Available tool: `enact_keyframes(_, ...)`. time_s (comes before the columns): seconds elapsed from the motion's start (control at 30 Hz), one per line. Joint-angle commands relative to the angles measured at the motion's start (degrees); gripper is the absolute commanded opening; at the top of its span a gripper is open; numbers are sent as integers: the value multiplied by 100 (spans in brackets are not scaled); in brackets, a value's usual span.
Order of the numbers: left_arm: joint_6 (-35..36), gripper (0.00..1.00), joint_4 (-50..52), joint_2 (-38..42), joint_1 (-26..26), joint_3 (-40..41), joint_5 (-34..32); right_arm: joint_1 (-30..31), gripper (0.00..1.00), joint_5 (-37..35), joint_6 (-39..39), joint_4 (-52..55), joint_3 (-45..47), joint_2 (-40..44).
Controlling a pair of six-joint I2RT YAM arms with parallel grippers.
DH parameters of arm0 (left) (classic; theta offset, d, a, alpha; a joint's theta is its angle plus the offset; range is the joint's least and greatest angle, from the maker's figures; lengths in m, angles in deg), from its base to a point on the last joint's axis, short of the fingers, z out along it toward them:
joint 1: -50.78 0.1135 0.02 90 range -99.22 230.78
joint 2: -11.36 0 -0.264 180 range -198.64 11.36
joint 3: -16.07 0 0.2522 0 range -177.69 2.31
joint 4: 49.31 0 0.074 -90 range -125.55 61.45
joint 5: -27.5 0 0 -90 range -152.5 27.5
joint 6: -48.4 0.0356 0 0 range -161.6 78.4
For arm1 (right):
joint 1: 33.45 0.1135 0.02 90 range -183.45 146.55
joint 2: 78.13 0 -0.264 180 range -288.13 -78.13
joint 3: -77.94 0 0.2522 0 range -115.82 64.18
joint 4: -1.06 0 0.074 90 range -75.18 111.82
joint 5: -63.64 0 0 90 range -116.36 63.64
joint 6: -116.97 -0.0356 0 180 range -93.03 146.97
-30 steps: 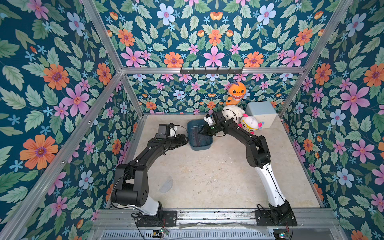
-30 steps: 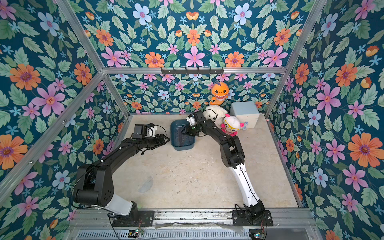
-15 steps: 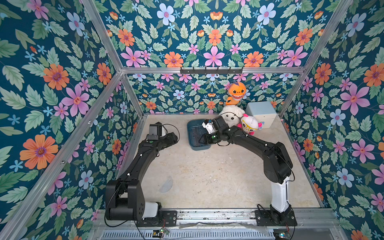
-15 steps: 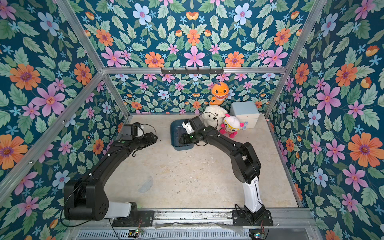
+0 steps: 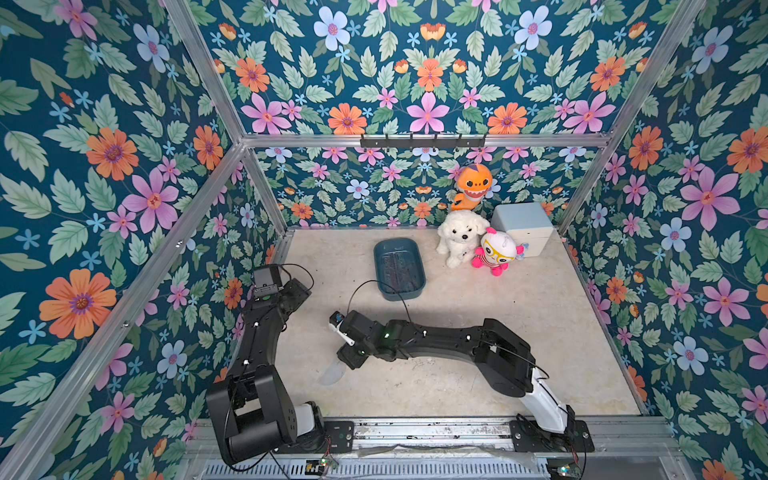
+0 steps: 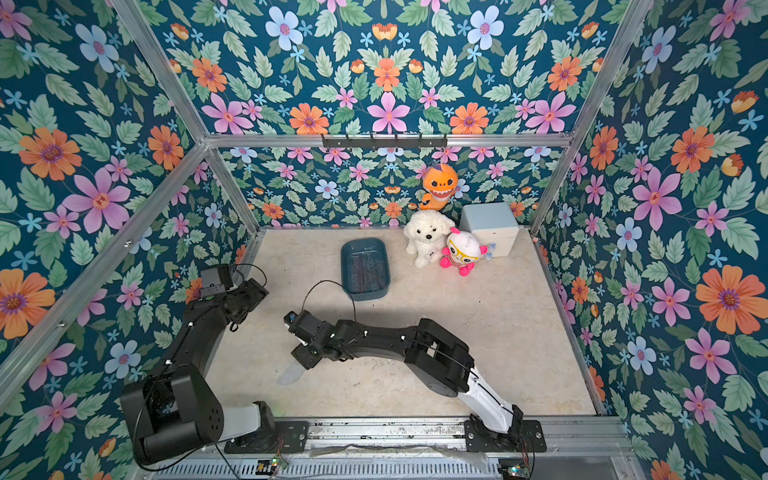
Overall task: Put the scattered rulers into the storage box
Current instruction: Place the ruler in the storage box, then pick up the ruler from the center of the board.
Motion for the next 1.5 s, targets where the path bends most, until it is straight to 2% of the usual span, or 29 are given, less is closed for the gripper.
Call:
enact_keyframes(0.0, 65, 78, -166, 57, 56, 34, 207, 175, 72, -199, 294, 179, -600, -417)
enact_keyframes(0.17, 124, 80, -107, 126, 56, 77, 222, 511, 79, -550, 700, 1110, -1943, -1384)
enact_keyframes(0.33, 37, 80, -337, 96, 57, 273, 460, 630, 84, -674, 912, 1183, -2005, -1614)
enact_keyframes(0.47, 37, 80, -374, -46, 62, 347, 712, 631, 84, -855, 944, 1078, -1536, -1431)
enact_keyframes(0.83, -246, 79, -854, -65, -126, 991, 1317, 294, 84, -1106, 784, 188, 800, 12)
enact_keyframes(1.03, -470, 78, -1065, -34, -660, 1354, 1314, -8, 83, -1296, 789, -207, 2092, 807)
enact_keyframes(1.1, -563, 78, -1153, -66, -990, 1469, 1259, -108, 84, -1208, 871, -355, 2458, 1090)
enact_keyframes(1.27, -877, 78, -1443, -421, -1786, 1708, 1260, -193, 85, -714, 991, -306, 2432, 1430)
enact_keyframes(1.47, -937, 77, -1595, -749, -2406, 1786, 1366, -256, 86, -622, 856, -435, 2488, 1798)
